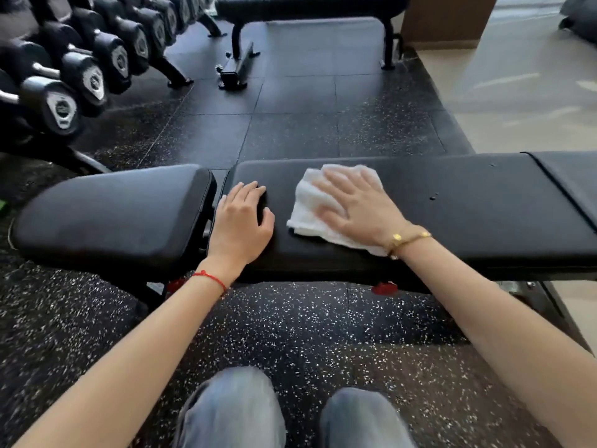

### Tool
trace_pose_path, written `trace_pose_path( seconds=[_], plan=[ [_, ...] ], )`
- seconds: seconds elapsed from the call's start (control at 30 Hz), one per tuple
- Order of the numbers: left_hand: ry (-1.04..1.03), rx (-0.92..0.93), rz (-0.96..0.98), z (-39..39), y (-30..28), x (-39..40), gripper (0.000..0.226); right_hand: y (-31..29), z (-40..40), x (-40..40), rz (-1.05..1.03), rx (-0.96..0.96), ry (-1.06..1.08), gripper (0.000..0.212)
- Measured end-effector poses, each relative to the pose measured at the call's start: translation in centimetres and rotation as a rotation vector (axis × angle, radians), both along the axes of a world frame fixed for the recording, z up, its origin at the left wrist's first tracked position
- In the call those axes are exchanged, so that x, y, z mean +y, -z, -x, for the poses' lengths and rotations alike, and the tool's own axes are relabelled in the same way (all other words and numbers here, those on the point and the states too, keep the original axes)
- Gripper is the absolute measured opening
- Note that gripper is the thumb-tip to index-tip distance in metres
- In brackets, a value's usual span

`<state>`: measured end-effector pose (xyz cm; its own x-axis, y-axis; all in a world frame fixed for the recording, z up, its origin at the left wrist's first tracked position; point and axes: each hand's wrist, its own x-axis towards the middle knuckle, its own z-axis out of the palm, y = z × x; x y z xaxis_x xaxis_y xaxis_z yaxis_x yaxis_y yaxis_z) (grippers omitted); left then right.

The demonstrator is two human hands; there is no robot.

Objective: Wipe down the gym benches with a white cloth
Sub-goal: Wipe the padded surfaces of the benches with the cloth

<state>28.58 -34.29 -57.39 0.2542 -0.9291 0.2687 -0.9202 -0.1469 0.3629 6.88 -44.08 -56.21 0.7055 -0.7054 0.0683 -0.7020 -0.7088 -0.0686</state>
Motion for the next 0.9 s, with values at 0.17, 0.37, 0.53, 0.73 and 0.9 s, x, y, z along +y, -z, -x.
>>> trace_pose_path(
  seconds=[0.17,0.37,0.53,0.73,0.9],
  plan=[
    [-0.021,0.026,0.036,0.4,-0.3,0.2,0.044,-0.2,7.1,1.5,-0.004,0.000,-0.002,0.072],
    [-0.031,0.012,0.040,0.5,-0.2,0.0,0.044,0.5,3.4,6.1,0.151,0.084,-0.167,0.071],
    [-0.002,0.025,0.012,0.1,-0.2,0.2,0.043,1.4,4.7,7.4,0.248,0.092,-0.154,0.070],
    [-0.025,0.001,-0.002,0.6,-0.2,0.0,0.045,2.1,7.2,7.5,0.340,0.056,-0.029,0.069],
    [-0.021,-0.004,-0.003,0.3,0.0,0.1,0.045,2.1,2.6,8.5,0.297,0.074,-0.034,0.071]
  ],
)
